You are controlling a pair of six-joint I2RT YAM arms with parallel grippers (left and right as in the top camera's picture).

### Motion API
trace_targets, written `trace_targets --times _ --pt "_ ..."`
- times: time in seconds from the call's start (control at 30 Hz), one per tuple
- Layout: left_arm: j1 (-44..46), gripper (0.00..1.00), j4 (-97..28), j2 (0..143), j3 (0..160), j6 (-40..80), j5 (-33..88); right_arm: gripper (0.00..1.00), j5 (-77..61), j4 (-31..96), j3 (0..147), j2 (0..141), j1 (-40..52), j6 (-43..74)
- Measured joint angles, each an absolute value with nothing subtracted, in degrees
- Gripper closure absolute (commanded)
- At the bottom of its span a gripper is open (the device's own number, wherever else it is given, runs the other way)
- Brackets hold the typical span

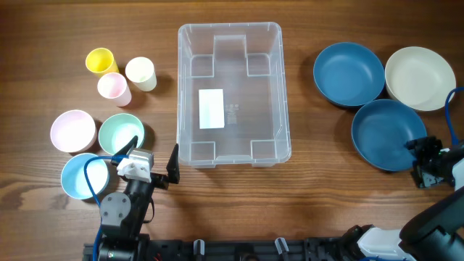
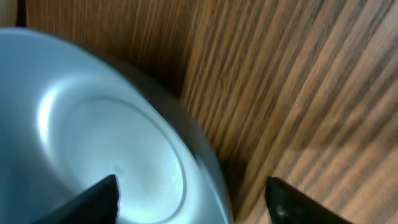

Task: Pack container
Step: 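Grasp the dark-blue bowl rim with the right gripper and place it in the container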

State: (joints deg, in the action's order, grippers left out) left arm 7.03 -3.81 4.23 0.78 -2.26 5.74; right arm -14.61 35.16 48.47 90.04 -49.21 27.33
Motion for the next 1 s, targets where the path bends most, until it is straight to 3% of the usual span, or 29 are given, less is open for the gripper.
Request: trace_targets --times 0.07,0.17,0.3,0.37,0.57,0.83,1.0 --pt "7.0 0.0 -3.8 4.2 0.8 -2.3 5.7 0.56 -14.7 32.9 46.0 90.0 -49.2 27.9" --pt "7.0 0.0 -3.8 4.2 0.8 -2.3 5.7 0.74 -14.9 32.5 44.3 90.1 -49.2 28.5" --pt "7.0 0.0 -3.8 4.2 0.8 -2.3 5.7 0.83 -15.0 32.3 44.3 90.1 -49.2 28.5" --pt "7.0 0.0 -3.8 4.2 0.8 -2.3 5.7 0.96 -15.0 33.0 44.3 90.1 -49.2 28.3" --pt "7.0 0.0 -3.8 4.2 0.8 -2.3 5.7 0.96 -15.0 37.2 44.3 86.1 -49.2 28.5" --pt "7.0 0.0 -3.8 4.2 0.8 -2.3 5.7 0.96 -19.2 48.0 45.3 59.8 -48.4 28.5" --pt "7.0 0.0 -3.8 4.2 0.8 -2.3 5.7 0.96 -29.8 50.7 54.9 53.3 -37.3 28.5"
